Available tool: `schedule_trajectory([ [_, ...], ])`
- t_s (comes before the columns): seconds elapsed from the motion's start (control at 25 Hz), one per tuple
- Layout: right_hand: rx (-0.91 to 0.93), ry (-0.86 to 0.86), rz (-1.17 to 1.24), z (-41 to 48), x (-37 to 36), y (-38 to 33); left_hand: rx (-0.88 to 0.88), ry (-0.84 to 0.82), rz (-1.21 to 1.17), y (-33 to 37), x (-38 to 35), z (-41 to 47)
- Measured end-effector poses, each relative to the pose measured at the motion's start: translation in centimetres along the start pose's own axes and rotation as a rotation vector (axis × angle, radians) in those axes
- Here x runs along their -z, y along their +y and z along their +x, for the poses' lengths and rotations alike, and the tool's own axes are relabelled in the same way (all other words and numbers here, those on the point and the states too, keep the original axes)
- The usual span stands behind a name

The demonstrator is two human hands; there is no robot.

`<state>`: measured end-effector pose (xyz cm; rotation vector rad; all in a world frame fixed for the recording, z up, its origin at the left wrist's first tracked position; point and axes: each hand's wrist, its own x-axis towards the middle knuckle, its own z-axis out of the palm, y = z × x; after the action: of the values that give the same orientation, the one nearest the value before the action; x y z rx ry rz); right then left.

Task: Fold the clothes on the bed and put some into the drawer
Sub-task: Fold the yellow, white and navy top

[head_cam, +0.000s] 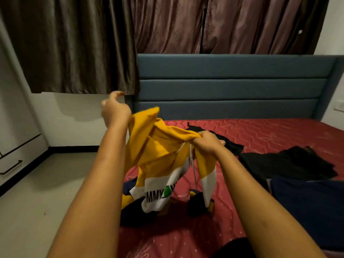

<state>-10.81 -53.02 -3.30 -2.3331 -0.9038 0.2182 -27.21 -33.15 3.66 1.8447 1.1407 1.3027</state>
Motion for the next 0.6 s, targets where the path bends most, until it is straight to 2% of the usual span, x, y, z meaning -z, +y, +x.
schedule_trajectory([
  [0.04, 0.041, 0.013, 0.084, 0.2, 0.4, -1.7, -0.140, 0.096, 0.028, 1.1, 0.5, -1.2],
  [0.08, 0.094, 0.008, 0.203, 0.1, 0.9, -3.6, -0.320, 0.010, -0.025, 2.4, 0.4, -2.4],
  [0.12, 0.143, -0.017, 0.324, -0.3, 1.3, -5.3, -0.455, -0.271, -0.074, 3.0, -0.4, -3.2],
  [0.16, 0.152, -0.052, 0.450, -0.9, 1.9, -6.7, -0.461, -0.611, -0.112, 3.3, -1.2, -4.4],
  [0.2, 0.136, -0.089, 0.592, -1.3, 2.5, -7.5, -0.385, -0.859, -0.141, 2.9, -1.8, -4.9],
  [0.24, 0.115, -0.126, 0.716, -1.9, 3.1, -7.7, -0.311, -1.013, -0.117, 2.6, -2.0, -5.3],
  [0.28, 0.097, -0.179, 0.808, -2.2, 3.6, -7.3, -0.281, -1.089, -0.088, 2.0, -2.3, -5.1],
  [0.4, 0.081, -0.439, 0.910, -2.8, 4.4, -5.1, -0.343, -1.070, 0.026, 1.0, -3.0, -5.4],
  [0.52, 0.075, -0.651, 1.123, -1.0, 2.7, -1.3, -0.466, -0.787, 0.172, 1.6, -3.7, -5.9],
  [0.6, 0.111, -0.685, 1.325, 0.2, 0.7, 0.8, -0.434, -0.581, 0.086, 2.0, -4.3, -6.1],
])
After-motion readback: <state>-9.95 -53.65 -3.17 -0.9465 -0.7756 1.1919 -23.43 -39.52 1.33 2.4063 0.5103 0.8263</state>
